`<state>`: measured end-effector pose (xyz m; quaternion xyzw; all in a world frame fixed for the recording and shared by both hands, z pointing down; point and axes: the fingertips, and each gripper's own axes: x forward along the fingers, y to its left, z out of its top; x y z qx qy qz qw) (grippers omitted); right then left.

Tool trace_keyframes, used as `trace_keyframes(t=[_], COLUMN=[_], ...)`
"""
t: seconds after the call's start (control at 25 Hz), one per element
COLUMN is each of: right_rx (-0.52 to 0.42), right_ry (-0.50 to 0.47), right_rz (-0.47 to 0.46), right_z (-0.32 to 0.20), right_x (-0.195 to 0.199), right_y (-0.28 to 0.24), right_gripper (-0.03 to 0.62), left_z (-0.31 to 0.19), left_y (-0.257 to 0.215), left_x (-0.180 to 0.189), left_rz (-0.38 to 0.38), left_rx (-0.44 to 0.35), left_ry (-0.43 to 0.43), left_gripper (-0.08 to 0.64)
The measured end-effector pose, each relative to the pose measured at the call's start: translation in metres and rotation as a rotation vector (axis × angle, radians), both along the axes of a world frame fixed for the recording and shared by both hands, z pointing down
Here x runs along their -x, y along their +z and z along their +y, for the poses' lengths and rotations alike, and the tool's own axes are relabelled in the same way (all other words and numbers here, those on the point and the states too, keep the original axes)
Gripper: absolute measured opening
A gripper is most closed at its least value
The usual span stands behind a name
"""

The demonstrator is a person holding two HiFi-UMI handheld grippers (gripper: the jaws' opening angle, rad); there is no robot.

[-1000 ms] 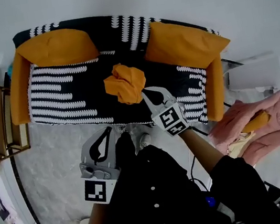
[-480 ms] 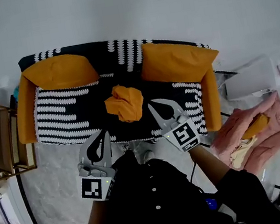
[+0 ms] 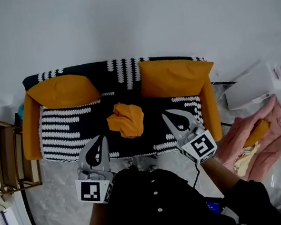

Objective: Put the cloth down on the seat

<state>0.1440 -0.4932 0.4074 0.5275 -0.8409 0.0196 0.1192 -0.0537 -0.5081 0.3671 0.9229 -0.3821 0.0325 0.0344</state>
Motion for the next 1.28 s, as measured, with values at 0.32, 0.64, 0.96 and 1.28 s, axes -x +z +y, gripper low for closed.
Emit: trace_keyframes(t=[0.32, 0.64, 0.96, 1.28], right_rx=[-0.118, -0.161, -0.221, -0.227], right_ry=[0.128, 0.224, 0.281, 0.299], right_rz=[-0.136, -0.185, -0.191, -0.189], right_z=[0.01, 0.017, 0.021, 0.022], right_x=[-0.041, -0.069, -0.082, -0.081], right_y=[-0.051, -0.055, -0.066, -0.069], right_gripper=[0.028, 0.028, 0.028, 0.026], left_z=[-0.014, -0.02, -0.028, -0.035], left_y=[-0.011, -0.021, -0.021, -0.021], left_x=[0.005, 0.022, 0.045, 0.049], left_rz=[0.008, 0.002, -0.008, -0.012], left_rx=[-0.022, -0.056, -0.081, -0.087], left_ry=[-0.04, -0.078, -0.123, -0.127], left_gripper=[0.0, 0.0, 0.0, 0.0])
